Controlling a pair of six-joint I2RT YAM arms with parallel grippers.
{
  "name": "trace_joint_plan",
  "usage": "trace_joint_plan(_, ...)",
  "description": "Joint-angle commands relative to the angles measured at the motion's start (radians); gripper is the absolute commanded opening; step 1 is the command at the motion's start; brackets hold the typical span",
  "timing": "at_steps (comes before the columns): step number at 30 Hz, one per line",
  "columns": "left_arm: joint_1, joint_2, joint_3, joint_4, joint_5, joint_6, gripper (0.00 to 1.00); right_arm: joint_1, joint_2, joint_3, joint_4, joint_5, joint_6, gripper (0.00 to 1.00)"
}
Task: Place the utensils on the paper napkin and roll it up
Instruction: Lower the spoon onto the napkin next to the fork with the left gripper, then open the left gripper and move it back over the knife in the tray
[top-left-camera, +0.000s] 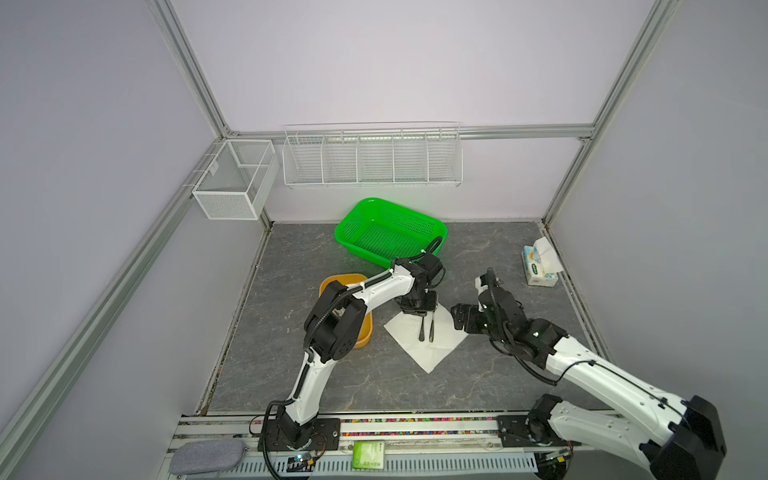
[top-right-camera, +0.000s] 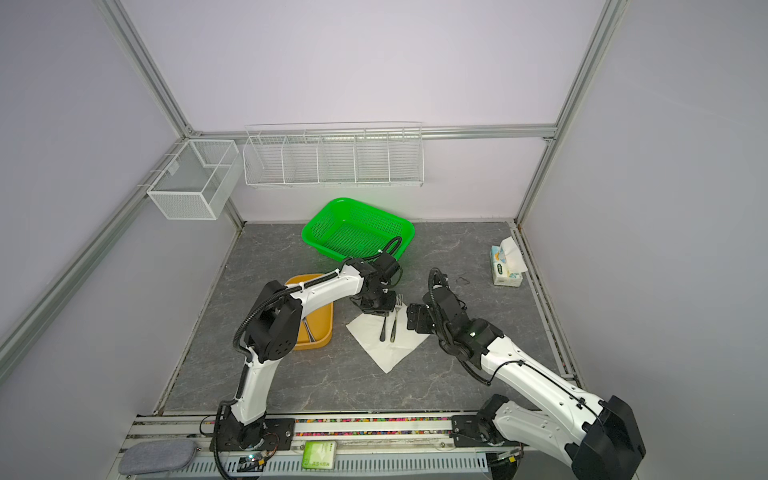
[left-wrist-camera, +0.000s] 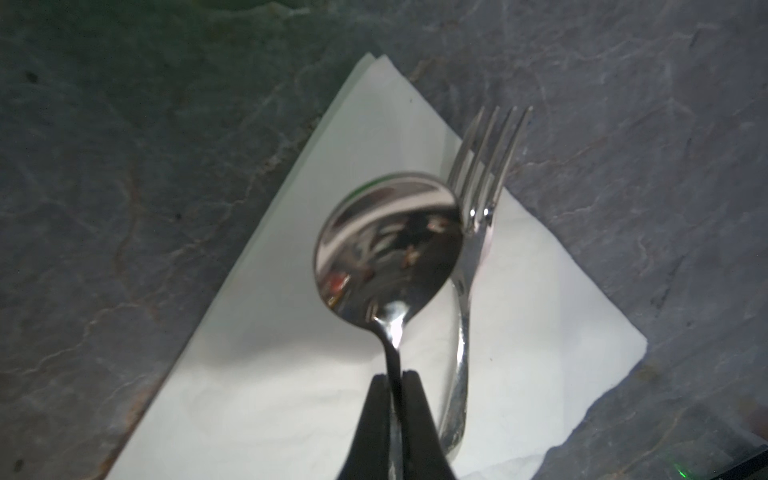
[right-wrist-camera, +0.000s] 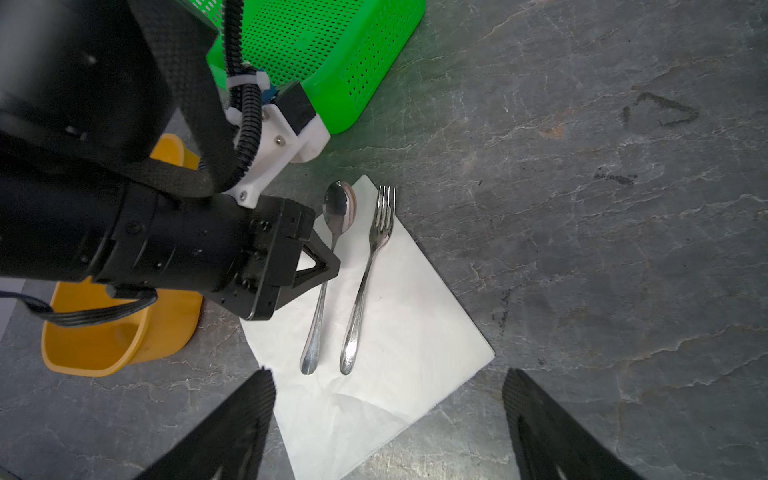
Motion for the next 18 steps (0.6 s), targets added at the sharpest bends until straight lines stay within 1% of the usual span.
trace_joint_plan(1, -0.006, 0.038, 0.045, -0.001, -0.004, -0.014, 0.07, -0.008, -0.001, -0.019, 0.001, -0.006, 0.025, 0.89)
trace_joint_plan(18, -0.011, 0.061, 0.036, 0.018, 0.005, -0.035, 0.08, -0.01, 0.004, -0.021, 0.003, -0.007, 0.027, 0.89)
